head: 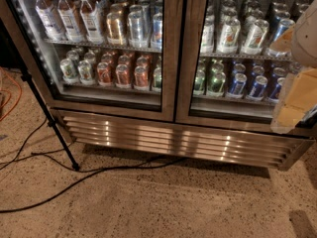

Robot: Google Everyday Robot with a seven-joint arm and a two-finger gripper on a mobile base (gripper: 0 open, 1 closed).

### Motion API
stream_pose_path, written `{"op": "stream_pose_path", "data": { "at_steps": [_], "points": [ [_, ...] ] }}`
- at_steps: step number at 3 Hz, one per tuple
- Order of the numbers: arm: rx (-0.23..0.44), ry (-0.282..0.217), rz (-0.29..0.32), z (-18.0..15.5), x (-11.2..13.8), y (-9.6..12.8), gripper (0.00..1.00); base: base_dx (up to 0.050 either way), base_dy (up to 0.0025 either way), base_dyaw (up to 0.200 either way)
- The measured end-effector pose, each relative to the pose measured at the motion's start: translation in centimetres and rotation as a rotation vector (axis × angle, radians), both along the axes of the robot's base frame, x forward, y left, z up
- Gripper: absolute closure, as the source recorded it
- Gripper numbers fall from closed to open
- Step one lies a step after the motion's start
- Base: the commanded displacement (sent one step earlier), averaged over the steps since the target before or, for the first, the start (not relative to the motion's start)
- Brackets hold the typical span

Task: Open left fridge door

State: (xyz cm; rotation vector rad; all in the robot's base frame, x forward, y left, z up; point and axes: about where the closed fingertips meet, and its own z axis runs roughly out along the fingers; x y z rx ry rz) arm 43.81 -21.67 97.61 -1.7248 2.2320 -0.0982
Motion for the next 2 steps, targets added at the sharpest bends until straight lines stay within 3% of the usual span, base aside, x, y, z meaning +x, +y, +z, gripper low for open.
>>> {"op": "stream_pose_path", "data": {
  "at_steps": [1,2],
  "points": [
    [0.0,0.0,0.0,0.0,0.0,0.0,0.0,0.044,0.00211,0.096],
    [0.0,0.0,0.0,0.0,0.01,0.01,0.0,0.032,-0.0025,-0.151]
  ]
}}
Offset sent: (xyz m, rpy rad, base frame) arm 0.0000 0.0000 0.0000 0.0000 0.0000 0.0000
